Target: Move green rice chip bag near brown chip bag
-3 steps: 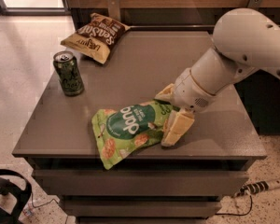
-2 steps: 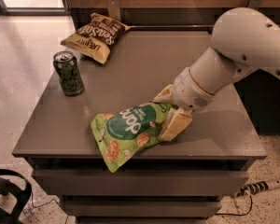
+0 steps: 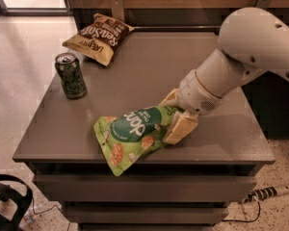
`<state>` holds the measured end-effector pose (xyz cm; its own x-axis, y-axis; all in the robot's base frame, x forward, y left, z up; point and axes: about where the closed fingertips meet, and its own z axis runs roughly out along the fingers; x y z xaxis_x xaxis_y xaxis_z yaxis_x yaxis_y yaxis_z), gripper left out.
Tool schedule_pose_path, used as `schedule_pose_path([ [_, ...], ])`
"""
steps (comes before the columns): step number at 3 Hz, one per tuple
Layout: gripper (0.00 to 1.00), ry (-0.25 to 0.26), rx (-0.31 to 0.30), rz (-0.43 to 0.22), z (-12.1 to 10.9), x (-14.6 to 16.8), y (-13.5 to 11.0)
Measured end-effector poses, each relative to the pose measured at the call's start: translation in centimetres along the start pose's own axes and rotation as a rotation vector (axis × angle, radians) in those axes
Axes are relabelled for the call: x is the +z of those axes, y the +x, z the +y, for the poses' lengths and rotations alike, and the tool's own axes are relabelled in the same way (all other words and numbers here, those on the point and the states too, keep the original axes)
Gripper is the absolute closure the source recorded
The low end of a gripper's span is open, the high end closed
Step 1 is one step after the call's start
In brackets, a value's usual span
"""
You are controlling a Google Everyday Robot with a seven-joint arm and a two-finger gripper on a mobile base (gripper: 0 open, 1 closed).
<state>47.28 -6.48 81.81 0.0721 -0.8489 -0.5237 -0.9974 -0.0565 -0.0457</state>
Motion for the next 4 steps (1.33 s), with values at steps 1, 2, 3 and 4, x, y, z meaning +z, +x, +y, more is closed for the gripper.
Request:
schedule_pose_path([
  [1, 1.00, 0.042, 0.030, 0.016, -0.6, -1.4, 0.1],
  [2, 1.00, 0.092, 0.089, 0.063, -2.6, -4.5, 1.0],
  [3, 1.00, 0.166, 0.147, 0.089, -6.4, -9.6, 1.8],
  [4, 1.00, 0.275, 0.227, 0.099, -10.1, -13.9, 2.8],
])
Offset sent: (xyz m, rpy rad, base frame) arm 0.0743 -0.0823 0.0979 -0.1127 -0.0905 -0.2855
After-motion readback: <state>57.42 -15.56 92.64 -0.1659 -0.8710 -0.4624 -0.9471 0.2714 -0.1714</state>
